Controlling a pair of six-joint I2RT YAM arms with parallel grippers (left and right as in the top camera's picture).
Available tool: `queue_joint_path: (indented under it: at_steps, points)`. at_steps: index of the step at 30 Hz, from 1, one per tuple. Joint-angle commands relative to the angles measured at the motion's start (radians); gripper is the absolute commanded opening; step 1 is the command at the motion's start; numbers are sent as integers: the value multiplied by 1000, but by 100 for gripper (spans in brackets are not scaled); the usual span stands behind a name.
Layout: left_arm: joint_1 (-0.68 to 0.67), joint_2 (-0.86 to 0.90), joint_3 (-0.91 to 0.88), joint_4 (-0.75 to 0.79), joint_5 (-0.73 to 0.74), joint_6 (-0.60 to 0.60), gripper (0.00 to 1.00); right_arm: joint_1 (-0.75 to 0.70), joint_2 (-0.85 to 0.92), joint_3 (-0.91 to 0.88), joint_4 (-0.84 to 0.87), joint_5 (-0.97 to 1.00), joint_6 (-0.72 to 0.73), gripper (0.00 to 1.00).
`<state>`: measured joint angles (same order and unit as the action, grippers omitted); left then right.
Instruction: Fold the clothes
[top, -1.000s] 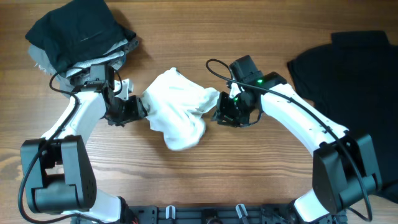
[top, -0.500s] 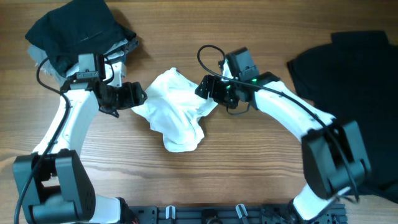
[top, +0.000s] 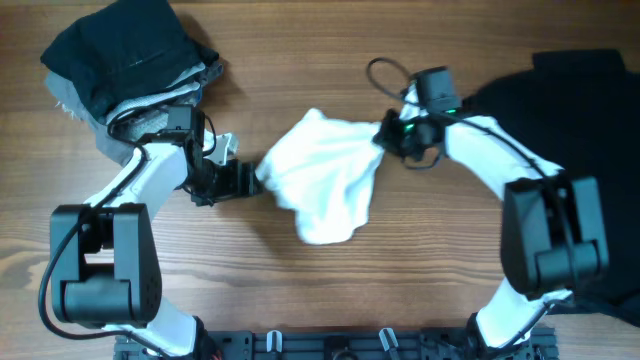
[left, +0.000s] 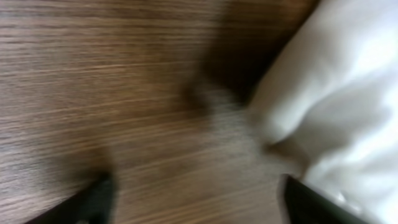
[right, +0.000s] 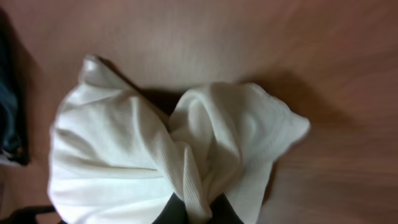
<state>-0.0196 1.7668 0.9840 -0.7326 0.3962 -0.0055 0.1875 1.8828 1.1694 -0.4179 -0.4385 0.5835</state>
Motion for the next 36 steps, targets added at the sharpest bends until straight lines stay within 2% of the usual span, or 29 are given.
queue_joint_path:
  at_steps: [1,2,4,6,8,9,11,12,14,16,17,21,22,24,26,33,36]
  points:
    - [3,-14,0,-2,114,6,100,-83,-97,5,20,-18,-192,57]
    - [3,-23,8,-4,132,6,100,-96,-114,5,10,-60,-219,66]
    - [3,-49,25,-6,159,6,100,-107,-150,5,-58,-84,-217,68]
    - [2,-86,37,19,210,6,100,-95,-172,5,-193,-129,-214,59]
    - [-2,-91,37,78,260,5,92,-53,-170,0,-278,-146,-220,45]
    - [-6,-91,37,98,266,5,80,-33,-167,0,-296,-141,-224,38]
    - [-25,-91,37,147,266,5,48,26,-152,0,-312,-139,-218,15]
    - [-37,-90,37,168,266,5,42,54,-138,0,-312,-139,-191,13]
    - [-74,-85,37,213,266,5,45,114,-94,0,-288,-139,-53,11]
    - [-105,-84,37,221,266,-3,44,144,-52,0,-241,-139,10,11]
    - [-124,-84,37,207,265,-11,47,158,-16,0,-216,-139,53,11]
    - [-148,-84,34,150,262,-145,43,177,100,0,-211,-156,209,6]
    - [-148,-84,34,139,261,-185,45,182,123,0,-209,-190,213,4]
    - [-148,-84,21,133,263,-315,56,201,143,0,-206,-229,212,4]
    - [-149,-84,-2,134,266,-386,57,233,138,0,-202,-232,212,4]
    - [-148,-84,-35,127,269,-409,54,391,134,1,-188,-300,258,4]
    - [-146,-84,-35,52,266,-422,56,357,78,2,-190,-246,237,5]
